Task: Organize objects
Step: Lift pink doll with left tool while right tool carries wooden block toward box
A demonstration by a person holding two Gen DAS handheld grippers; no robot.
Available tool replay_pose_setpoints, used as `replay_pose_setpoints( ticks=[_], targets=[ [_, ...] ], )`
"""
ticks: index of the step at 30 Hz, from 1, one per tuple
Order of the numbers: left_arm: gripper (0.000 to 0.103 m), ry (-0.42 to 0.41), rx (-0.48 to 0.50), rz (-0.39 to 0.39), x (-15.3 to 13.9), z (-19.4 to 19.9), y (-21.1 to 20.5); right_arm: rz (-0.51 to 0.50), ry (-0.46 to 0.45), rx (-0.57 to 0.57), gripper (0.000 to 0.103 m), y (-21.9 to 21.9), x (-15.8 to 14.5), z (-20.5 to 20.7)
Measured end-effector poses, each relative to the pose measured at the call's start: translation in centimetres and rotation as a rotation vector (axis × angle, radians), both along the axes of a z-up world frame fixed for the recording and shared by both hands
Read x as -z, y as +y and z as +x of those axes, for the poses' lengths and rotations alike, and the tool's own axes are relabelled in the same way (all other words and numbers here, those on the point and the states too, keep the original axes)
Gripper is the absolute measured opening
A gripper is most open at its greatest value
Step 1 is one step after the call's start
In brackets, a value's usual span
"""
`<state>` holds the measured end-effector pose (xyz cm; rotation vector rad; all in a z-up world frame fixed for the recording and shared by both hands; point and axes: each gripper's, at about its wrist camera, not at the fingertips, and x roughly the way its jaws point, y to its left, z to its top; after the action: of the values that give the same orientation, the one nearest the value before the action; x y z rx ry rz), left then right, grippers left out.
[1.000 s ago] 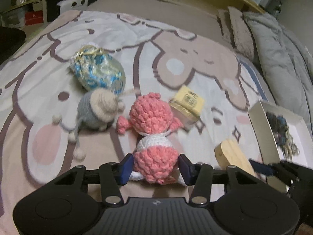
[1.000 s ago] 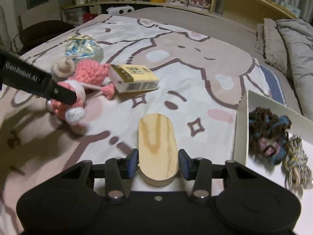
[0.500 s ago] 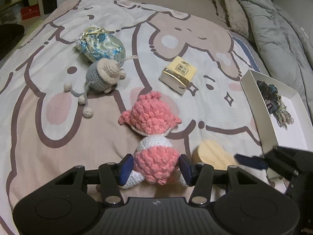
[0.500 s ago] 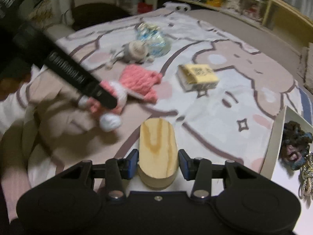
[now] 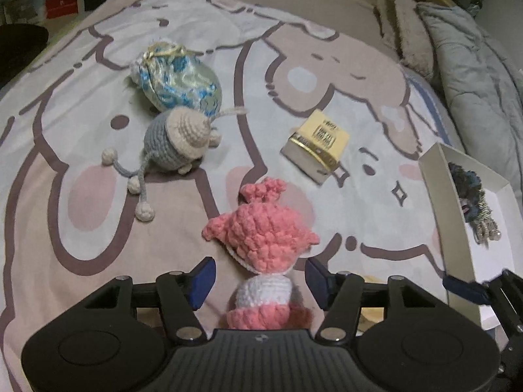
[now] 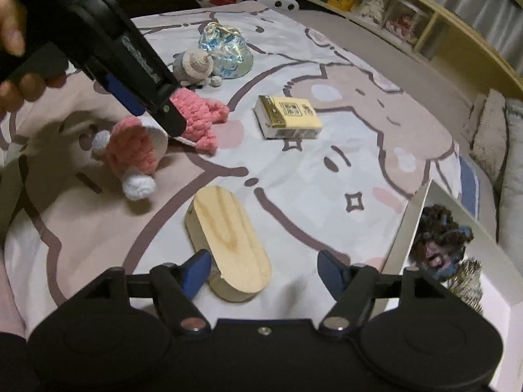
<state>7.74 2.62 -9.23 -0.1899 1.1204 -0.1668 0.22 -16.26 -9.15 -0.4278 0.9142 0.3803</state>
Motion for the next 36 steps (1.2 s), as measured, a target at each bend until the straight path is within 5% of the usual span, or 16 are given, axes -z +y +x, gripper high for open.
replay_pose_setpoints(
  ticks=[6, 11, 18, 27, 36],
  targets=[
    [0.049, 0.031, 0.006, 0.024, 1.3, 0.9, -0.5, 0.281, 0.122, 0.374, 0.072, -3.1, -1.3, 1.0],
    [0.038, 0.022, 0.039, 0.035, 1.4, 1.1, -1.1, 0.431, 0.163, 0.612, 0.09, -2.9, -1.2, 1.0],
    [0.034, 0.016, 0.064, 0.025, 0.7, 0.0, -0.8, 0.482, 0.254, 0.903, 0.095, -1.0, 1.3, 2.6],
    [0.033, 0.026, 0.023, 0.006, 1.0, 0.2, 0.1, 0.427, 0.211, 0.969, 0.097, 0.8, 2.9, 3.8],
    [0.035, 0.026, 0.016, 0.021, 1.6, 0.4, -0.4, 0.345, 0.172, 0.75, 0.094, 1.1, 2.5, 3.4]
  ],
)
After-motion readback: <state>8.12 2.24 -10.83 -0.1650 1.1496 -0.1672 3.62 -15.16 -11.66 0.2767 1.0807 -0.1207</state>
